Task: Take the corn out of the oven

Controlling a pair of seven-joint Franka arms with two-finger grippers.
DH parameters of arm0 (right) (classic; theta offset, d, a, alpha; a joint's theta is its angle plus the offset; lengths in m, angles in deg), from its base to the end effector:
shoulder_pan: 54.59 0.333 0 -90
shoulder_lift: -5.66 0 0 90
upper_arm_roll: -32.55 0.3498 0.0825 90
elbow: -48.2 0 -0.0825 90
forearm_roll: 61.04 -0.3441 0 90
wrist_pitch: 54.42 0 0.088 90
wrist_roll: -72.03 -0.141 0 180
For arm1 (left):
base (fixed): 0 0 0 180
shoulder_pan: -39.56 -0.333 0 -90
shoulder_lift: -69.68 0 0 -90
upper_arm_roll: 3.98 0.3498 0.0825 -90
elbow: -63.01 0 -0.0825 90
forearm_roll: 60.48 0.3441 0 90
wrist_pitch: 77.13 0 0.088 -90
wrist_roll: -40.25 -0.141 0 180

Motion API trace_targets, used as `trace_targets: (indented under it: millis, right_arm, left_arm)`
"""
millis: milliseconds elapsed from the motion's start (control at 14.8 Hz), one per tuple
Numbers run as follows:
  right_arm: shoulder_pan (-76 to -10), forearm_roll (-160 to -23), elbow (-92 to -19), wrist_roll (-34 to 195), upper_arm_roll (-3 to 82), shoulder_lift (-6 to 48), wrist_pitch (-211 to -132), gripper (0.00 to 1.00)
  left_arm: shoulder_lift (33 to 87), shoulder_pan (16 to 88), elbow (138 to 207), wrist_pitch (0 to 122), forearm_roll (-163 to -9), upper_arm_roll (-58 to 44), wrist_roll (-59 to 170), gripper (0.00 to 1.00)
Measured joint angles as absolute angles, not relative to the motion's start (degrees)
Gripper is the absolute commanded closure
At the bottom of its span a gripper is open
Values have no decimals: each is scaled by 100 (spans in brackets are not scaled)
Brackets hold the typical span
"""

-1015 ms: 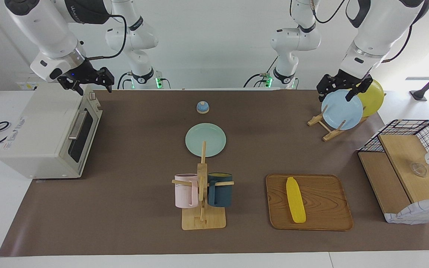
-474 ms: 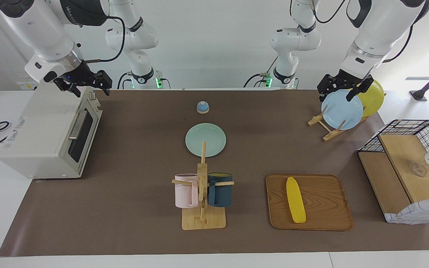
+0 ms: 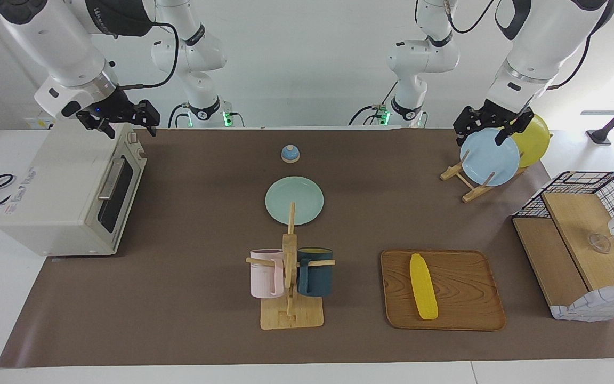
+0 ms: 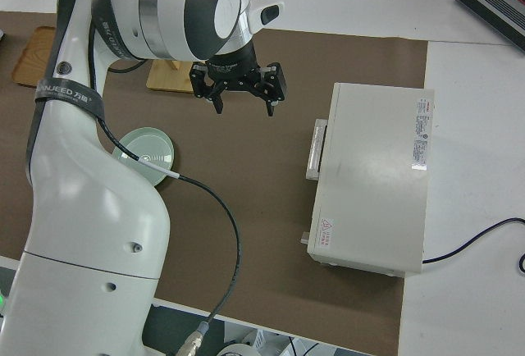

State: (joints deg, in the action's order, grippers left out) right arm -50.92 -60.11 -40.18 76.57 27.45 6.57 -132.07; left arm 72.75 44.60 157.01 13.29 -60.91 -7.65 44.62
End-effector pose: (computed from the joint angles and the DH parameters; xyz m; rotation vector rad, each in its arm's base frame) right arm 0.4886 -0.0143 0.6124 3.1173 0.0815 -0.3188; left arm 0.4898 -0.0771 0.6218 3.1363 -0.1185 -0.0148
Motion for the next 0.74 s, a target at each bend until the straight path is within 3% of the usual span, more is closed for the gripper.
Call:
trace_targets:
  millis: [744]
  right_arm:
    - [-5439, -6011, -4017, 7465, 3127, 603, -13334, 0]
  left_arm:
    - [7275, 4463, 15706, 1377, -6091, -779, 4462, 0]
